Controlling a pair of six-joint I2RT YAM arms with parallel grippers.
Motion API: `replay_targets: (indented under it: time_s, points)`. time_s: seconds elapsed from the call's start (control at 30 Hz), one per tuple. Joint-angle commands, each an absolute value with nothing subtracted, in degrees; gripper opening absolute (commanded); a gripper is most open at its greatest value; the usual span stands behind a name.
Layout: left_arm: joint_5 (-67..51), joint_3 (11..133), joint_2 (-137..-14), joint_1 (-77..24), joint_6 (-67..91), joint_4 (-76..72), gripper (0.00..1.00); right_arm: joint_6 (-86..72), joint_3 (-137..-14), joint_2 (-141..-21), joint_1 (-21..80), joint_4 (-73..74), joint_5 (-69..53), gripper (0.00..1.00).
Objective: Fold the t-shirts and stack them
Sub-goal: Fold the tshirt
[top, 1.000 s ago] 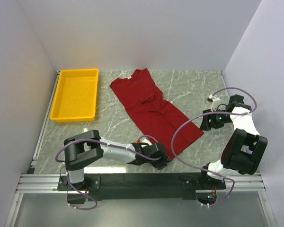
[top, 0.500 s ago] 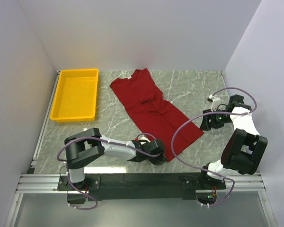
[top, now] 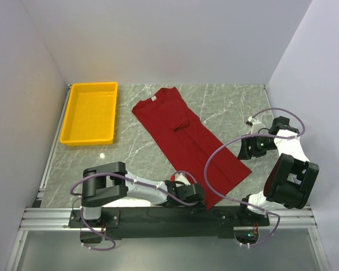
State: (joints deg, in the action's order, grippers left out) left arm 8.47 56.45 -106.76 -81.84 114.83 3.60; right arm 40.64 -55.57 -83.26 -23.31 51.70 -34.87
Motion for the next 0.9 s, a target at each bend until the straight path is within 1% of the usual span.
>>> replay_targets:
  time_s: [0.0, 0.07, 0.13, 0.17, 0.27, 0.3, 0.33, 0.37, 0.43, 0.47, 0.57, 0.63, 0.7, 0.73, 0.77, 0.8, 0.83, 0.87]
  points:
    - [6.9, 53.2, -110.0, -83.9, 117.9, 9.1, 0.01, 42.5, -53.8, -81.5, -23.9, 52.3, -34.2, 0.68]
    - [7.0, 52.6, -110.0, -83.9, 118.6, 8.5, 0.01, 43.0, -53.1, -81.3, -24.0, 52.4, -33.3, 0.68]
    - [7.6, 51.9, -109.7, -83.9, 119.5, 7.7, 0.03, 43.9, -52.6, -81.2, -24.3, 52.7, -32.8, 0.68]
    - [7.6, 51.4, -109.5, -83.8, 119.6, 7.6, 0.07, 44.5, -52.5, -81.1, -24.5, 53.3, -32.2, 0.68]
    - [8.1, 49.8, -108.5, -83.8, 120.1, 6.8, 0.13, 46.6, -52.5, -81.1, -25.7, 55.1, -31.4, 0.69]
    - [8.3, 49.4, -108.1, -83.8, 120.4, 6.1, 0.21, 48.1, -52.6, -81.2, -26.0, 55.7, -31.2, 0.69]
    - [8.6, 48.9, -107.3, -83.8, 120.2, 5.7, 0.25, 48.9, -52.7, -81.3, -26.4, 56.2, -31.1, 0.69]
    - [9.0, 48.2, -106.6, -83.8, 120.0, 5.5, 0.36, 49.7, -52.7, -81.5, -26.8, 57.1, -31.0, 0.69]
    - [10.6, 47.6, -104.3, -83.8, 118.3, 6.1, 0.46, 51.8, -52.8, -81.7, -27.1, 57.7, -30.8, 0.70]
    - [11.4, 47.5, -103.3, -83.8, 117.3, 6.8, 0.55, 53.1, -53.0, -81.8, -27.3, 58.5, -31.1, 0.70]
    - [15.7, 47.6, -97.6, -83.8, 113.1, 11.8, 0.67, 54.7, -55.0, -82.0, -27.3, 60.5, -33.2, 0.70]
    - [18.9, 46.9, -91.4, -83.3, 110.0, 15.3, 0.71, 54.8, -56.3, -82.4, -27.3, 61.4, -35.4, 0.70]
    - [22.1, 44.4, -86.2, -81.8, 106.2, 17.0, 0.73, 55.1, -58.3, -83.1, -27.3, 62.8, -36.8, 0.70]
    - [22.6, 43.3, -80.9, -79.3, 104.3, 17.7, 0.73, 55.0, -58.8, -83.3, -27.3, 63.5, -38.0, 0.70]
    - [23.3, 41.2, -78.1, -77.5, 102.6, 18.4, 0.73, 55.0, -59.8, -83.8, -27.2, 63.7, -38.7, 0.70]
    - [23.3, 40.2, -72.6, -75.5, 98.3, 18.7, 0.74, 55.0, -60.2, -83.9, -27.2, 64.0, -39.4, 0.70]
    - [22.4, 38.3, -70.0, -69.5, 95.0, 18.5, 0.74, 54.9, -60.6, -84.3, -27.2, 64.5, -40.7, 0.70]
    - [21.1, 37.5, -67.5, -65.5, 91.8, 18.3, 0.74, 54.9, -61.2, -84.3, -27.0, 64.6, -41.2, 0.70]
